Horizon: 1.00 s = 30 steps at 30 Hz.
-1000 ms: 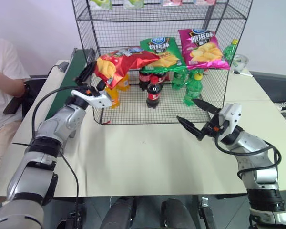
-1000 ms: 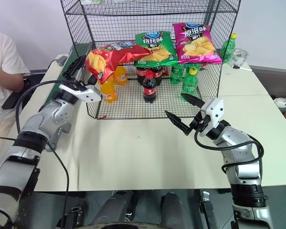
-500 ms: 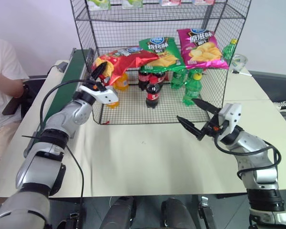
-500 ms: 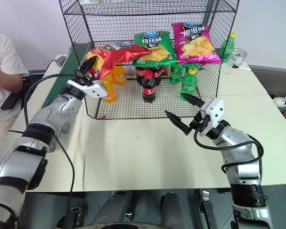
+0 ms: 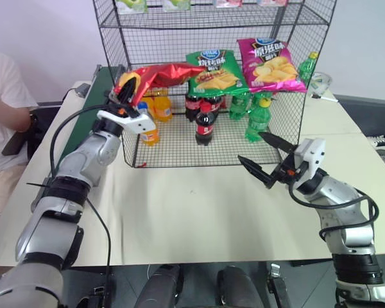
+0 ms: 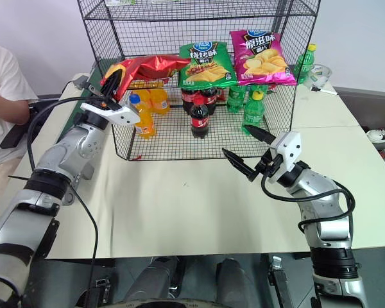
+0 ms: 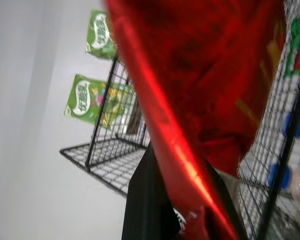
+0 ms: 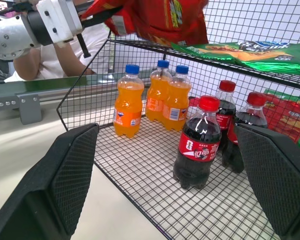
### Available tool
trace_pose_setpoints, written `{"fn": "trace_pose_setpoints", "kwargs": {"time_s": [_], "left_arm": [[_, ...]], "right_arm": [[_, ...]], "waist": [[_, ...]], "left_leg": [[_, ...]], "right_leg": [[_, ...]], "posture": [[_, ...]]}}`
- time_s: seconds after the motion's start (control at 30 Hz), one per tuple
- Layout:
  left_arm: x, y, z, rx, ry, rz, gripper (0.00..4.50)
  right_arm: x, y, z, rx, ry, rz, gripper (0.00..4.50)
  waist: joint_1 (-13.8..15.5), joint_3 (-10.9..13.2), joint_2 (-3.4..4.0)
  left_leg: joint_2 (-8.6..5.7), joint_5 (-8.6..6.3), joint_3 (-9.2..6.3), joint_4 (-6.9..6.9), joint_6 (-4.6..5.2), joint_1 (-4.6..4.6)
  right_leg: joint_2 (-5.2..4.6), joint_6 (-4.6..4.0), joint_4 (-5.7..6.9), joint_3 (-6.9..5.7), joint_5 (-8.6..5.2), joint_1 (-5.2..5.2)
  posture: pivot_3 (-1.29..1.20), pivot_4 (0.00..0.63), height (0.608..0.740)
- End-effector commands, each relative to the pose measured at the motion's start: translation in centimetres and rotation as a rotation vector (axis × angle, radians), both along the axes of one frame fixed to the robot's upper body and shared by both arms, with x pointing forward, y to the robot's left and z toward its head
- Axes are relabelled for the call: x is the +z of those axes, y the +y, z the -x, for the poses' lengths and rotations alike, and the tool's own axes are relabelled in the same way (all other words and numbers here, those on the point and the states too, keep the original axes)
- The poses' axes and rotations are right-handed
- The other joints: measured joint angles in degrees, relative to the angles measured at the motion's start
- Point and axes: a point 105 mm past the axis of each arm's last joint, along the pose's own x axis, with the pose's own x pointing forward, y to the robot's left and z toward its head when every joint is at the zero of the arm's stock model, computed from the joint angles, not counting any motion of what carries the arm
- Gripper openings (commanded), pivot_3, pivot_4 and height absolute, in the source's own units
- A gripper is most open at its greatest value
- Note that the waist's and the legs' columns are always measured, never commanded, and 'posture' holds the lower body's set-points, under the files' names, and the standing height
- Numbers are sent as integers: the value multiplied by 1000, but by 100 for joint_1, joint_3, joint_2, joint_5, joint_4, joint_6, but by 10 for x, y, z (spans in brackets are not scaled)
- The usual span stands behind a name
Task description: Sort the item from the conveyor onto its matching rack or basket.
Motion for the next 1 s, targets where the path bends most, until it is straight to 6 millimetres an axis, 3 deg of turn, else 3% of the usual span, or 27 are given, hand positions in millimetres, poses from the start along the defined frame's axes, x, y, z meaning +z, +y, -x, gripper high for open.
{"fn": "trace_pose_setpoints", "kwargs": {"time_s": [0.03, 0.17, 0.5, 0.67, 0.87, 1.0], "left_arm": [[21, 0, 5, 46, -52, 70, 38], [17, 4, 3, 109, -39, 98, 38], [7, -44, -6, -23, 20, 111, 38], [5, -29, -20, 90, 32, 173, 38], [23, -38, -27, 56, 6, 225, 38], [22, -34, -35, 104, 28, 287, 38]], "right_arm": [[15, 5, 2, 27, -61, 2, 4500], [14, 7, 1, 34, -60, -2, 4500], [16, 6, 1, 29, -67, 6, 4500], [16, 5, 2, 24, -68, 7, 4500], [16, 5, 2, 24, -67, 7, 4500], [17, 4, 1, 23, -73, 12, 4500]], "waist": [[5, 0, 0], [5, 0, 0], [35, 0, -1], [30, 0, -1], [23, 1, -2], [31, 1, -1]], "left_leg": [[0, 0, 0, 0, 0, 0], [0, 0, 0, 2, 0, 0], [-1, 0, 0, 6, 0, 0], [-1, 0, 0, 7, 0, -1], [0, 0, 0, 6, -1, -1], [-2, 0, 1, 12, 0, -3]], "right_leg": [[0, 0, 0, 0, 0, 0], [0, 0, 0, 0, 0, 2], [-1, 0, 0, 0, 0, 4], [-1, 0, 0, -1, 0, 4], [0, 0, 2, -1, 0, 1], [-2, 1, 1, -1, 0, 4]], "posture": [[0, 150, 740], [0, 150, 740], [0, 150, 740], [0, 150, 740], [0, 150, 740], [0, 150, 740]]}}
